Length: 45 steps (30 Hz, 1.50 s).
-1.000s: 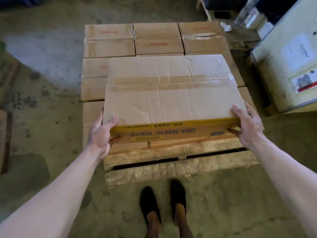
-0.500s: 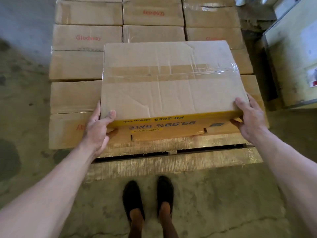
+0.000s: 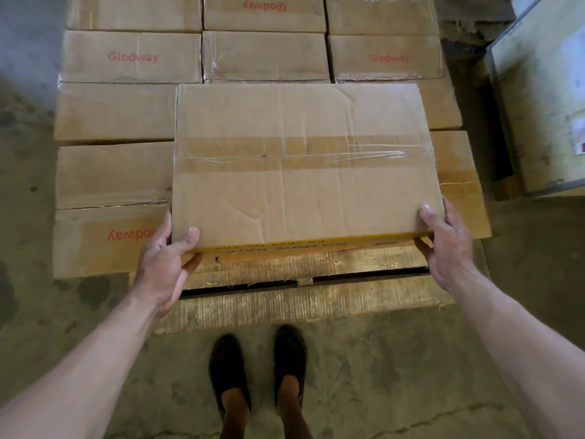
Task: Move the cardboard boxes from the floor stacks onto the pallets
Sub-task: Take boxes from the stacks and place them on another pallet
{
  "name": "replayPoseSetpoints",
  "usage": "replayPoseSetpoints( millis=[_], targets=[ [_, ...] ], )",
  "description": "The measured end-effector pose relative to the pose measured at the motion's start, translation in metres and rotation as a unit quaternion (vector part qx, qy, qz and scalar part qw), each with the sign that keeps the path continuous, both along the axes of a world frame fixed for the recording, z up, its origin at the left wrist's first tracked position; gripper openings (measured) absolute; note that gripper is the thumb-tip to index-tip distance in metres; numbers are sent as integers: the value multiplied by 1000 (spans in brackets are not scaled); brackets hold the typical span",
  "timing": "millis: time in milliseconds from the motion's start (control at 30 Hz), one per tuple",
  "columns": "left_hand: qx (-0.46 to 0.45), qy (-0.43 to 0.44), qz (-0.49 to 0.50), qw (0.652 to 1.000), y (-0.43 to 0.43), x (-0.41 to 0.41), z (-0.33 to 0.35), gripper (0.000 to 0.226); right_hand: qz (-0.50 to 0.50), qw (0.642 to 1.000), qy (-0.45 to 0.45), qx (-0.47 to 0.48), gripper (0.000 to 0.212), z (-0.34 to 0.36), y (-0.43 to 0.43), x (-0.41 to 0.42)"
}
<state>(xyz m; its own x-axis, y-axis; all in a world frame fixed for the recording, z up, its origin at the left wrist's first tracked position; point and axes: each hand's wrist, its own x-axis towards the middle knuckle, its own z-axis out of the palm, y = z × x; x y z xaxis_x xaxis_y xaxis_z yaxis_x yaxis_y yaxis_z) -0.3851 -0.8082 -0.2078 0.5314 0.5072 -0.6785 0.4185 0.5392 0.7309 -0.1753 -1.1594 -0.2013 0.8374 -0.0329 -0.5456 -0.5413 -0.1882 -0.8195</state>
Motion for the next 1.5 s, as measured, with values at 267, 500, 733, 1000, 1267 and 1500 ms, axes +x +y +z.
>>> replayPoseSetpoints(
  millis=[267,500,733,1000,1267,1500],
  targets=[
    [13,43,10,999,-6,-10,-9,62,-3,1000,-19,-6,82,-18,-6,-15],
    [54,53,-13,997,-13,-7,-7,59,23,997,-30,-74,65,-28,-11,-19],
    [272,199,-187,923,-13,-9,20,74,117,956,-33,-269,73,8,-3,-11],
    [516,178,-199,814,-6,-45,123,60,290,887,-140,-332,62,112,66,-57],
    [620,140,-96,766,57,-140,305,56,408,837,-257,-258,62,266,206,-162],
    [637,157,69,751,130,-335,425,57,479,772,-383,-165,64,406,344,-324]
  ],
)
